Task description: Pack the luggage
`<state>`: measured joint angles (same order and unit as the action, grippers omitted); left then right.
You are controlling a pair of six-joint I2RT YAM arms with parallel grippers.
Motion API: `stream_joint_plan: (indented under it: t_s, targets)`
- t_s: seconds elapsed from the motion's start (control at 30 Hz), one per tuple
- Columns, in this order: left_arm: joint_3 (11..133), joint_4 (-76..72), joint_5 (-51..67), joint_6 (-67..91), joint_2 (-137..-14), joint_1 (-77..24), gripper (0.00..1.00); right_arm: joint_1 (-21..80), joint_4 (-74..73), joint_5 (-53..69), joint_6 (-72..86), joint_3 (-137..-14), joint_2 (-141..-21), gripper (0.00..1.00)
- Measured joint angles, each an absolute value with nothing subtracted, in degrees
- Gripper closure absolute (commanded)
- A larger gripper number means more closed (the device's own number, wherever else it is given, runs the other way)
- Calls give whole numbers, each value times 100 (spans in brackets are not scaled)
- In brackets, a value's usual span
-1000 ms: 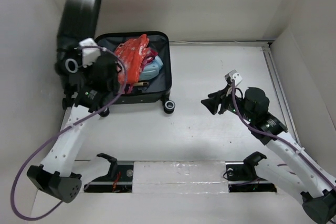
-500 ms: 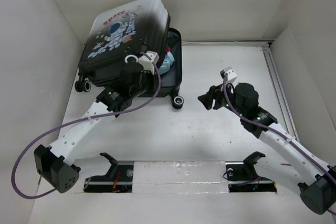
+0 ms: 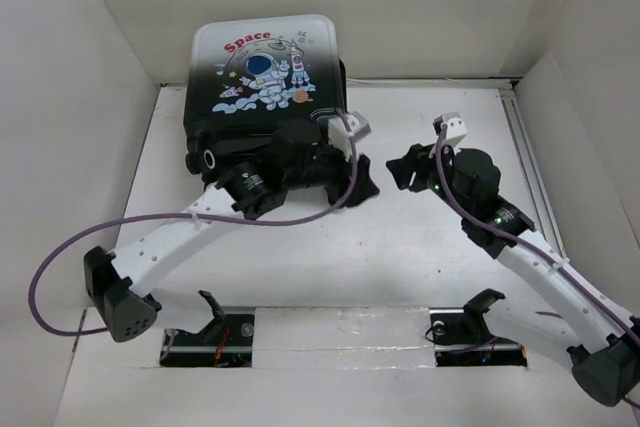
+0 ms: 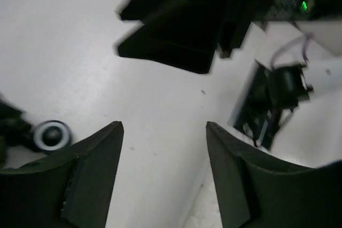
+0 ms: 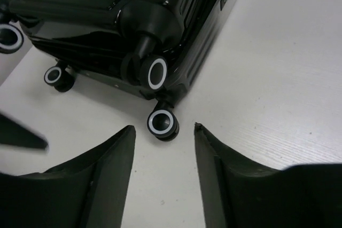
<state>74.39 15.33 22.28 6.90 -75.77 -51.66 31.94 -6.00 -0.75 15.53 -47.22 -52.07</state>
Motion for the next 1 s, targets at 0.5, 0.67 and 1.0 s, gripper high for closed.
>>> stream_joint_plan:
  t_s: [0.5, 0.67, 1.0]
  targets:
    - [7703, -8, -1127, 3249, -7614, 161, 40, 2906, -377, -333, 1439, -6458, -8130, 58]
    - [7585, 73, -827, 3677, -8840, 1542, 41, 2530, -158, -307, 1485, -7474, -9703, 58]
    - [7430, 91, -233, 4060, -10022, 1514, 44, 2495, -172, 14, 1653, -9030, -11959, 58]
